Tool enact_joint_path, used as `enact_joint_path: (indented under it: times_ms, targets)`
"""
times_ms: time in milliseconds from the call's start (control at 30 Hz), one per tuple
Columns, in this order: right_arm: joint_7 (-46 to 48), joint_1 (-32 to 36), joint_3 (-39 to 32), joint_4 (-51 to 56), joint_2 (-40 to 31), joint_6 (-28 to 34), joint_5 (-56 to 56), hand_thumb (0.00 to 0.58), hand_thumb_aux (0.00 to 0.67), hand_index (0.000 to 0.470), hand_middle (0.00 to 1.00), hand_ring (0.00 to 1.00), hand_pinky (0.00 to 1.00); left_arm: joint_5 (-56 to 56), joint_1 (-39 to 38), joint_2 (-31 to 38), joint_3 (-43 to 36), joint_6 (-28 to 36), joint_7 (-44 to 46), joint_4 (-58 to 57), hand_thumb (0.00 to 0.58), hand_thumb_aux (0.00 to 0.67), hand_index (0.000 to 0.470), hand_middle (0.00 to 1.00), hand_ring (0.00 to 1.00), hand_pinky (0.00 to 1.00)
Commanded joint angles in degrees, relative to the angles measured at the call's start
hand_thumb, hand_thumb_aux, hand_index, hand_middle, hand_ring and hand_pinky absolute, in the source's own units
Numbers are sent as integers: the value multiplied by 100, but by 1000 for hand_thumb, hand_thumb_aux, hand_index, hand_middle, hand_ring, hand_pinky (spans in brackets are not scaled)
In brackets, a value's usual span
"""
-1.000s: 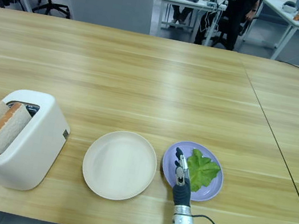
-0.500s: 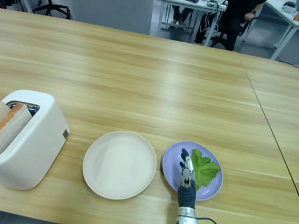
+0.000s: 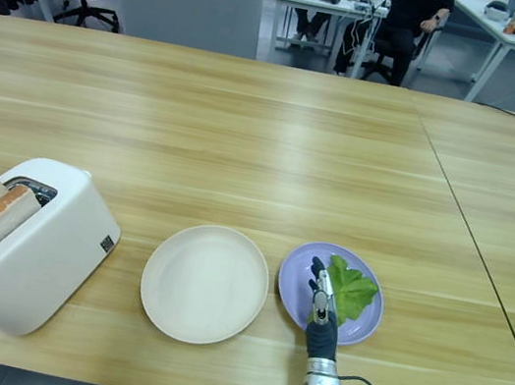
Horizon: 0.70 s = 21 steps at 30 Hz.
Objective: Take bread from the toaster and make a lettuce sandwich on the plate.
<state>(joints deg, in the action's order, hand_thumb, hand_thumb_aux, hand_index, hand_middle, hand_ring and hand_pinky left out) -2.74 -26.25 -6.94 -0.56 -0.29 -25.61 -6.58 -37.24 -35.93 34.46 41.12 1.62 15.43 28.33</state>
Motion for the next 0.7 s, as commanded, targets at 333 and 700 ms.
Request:
enact_joint_path:
  times_ms: [333, 700]
  targets:
    - [23, 45, -58, 115, -12, 43, -139, 0, 0, 0, 0, 0, 0, 287, 606, -281, 186, 78, -382, 348, 580, 670, 460, 24, 24, 24]
    - [29, 45, -70, 103, -9, 54, -144, 0, 0, 0, 0, 0, 0, 701, 1097, -436, 466, 315, -460, 658, 580, 670, 460, 875, 875, 875]
